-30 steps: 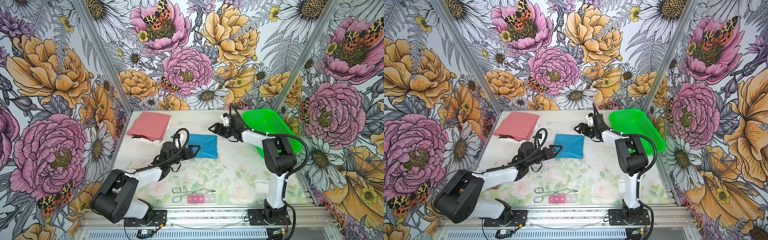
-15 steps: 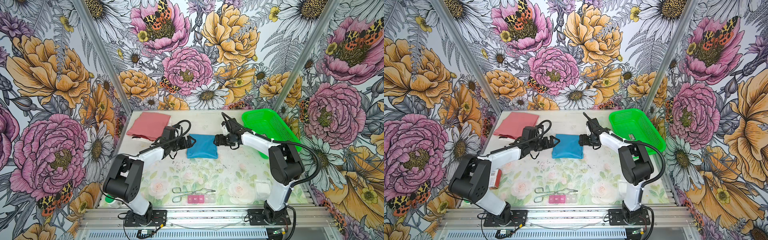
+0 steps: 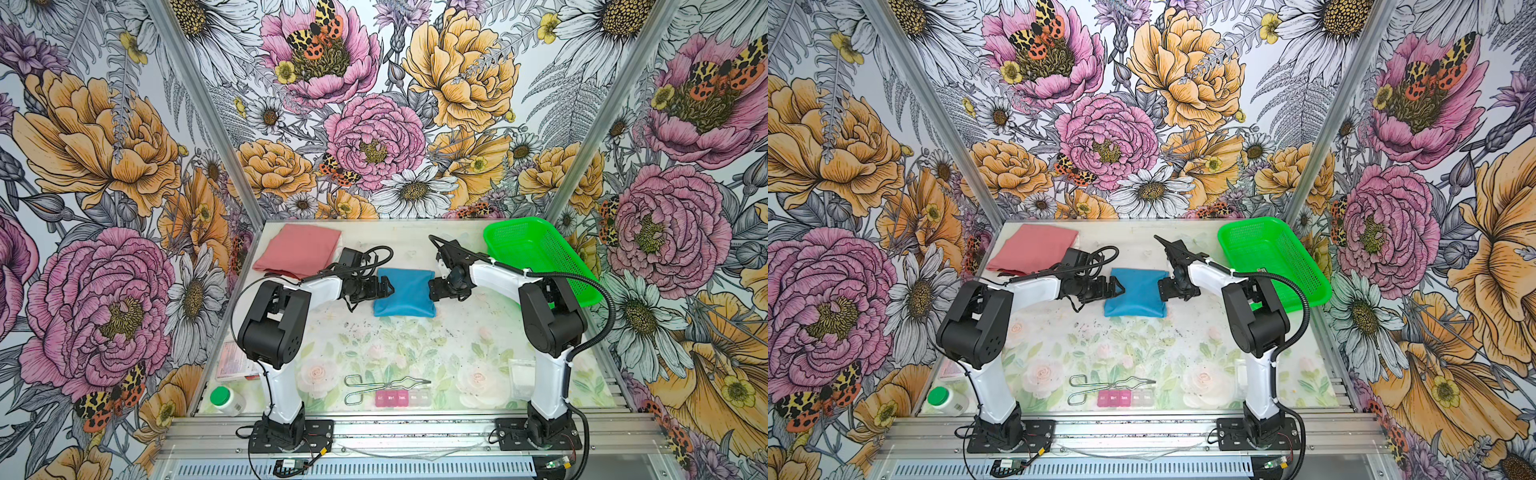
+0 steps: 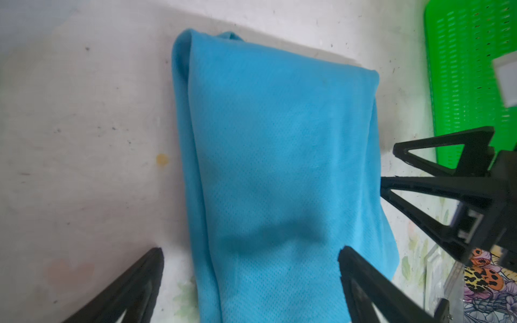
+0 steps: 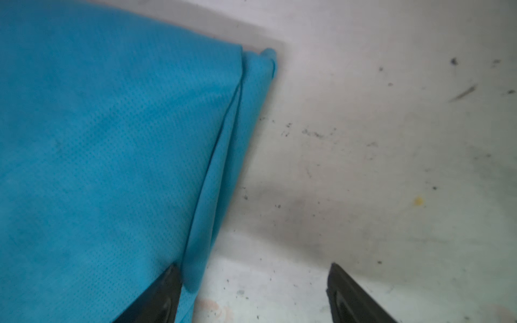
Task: Fold and stack t-shirts
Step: Pick up the T-shirt from the center of the board.
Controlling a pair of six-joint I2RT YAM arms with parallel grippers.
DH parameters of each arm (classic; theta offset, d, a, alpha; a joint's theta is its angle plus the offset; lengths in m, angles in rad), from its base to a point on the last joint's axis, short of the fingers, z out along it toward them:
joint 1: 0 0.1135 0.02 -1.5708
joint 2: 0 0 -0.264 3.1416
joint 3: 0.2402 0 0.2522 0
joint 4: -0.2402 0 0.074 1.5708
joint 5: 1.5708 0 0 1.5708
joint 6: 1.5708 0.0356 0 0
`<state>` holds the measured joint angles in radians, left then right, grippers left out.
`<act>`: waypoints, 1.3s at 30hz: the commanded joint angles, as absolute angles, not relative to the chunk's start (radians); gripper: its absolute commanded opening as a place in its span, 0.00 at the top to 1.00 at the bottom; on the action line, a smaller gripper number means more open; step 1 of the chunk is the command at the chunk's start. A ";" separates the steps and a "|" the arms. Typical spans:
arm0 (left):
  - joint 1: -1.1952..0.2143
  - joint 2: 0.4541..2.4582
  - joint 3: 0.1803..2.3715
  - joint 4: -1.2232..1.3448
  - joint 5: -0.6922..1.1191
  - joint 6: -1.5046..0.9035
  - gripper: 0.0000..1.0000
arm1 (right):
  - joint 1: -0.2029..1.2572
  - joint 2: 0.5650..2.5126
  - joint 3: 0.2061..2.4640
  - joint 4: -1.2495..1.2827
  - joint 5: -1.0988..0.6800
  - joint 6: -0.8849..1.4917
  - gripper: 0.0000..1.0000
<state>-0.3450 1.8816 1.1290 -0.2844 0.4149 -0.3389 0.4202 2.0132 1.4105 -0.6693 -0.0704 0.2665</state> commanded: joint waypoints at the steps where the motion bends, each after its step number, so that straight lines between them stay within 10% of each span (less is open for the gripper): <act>1: -0.361 1.910 1.164 -0.346 0.389 -0.309 0.01 | 0.428 2.054 1.449 -0.719 -0.014 0.232 0.16; 28: -0.620 2.240 1.545 -0.760 0.059 -0.410 0.02 | 0.454 2.100 1.508 -0.732 -0.054 0.213 0.16; 39: -0.655 2.292 1.522 -0.739 0.027 -0.451 0.94 | 0.376 1.942 1.389 -0.701 -0.083 0.234 0.16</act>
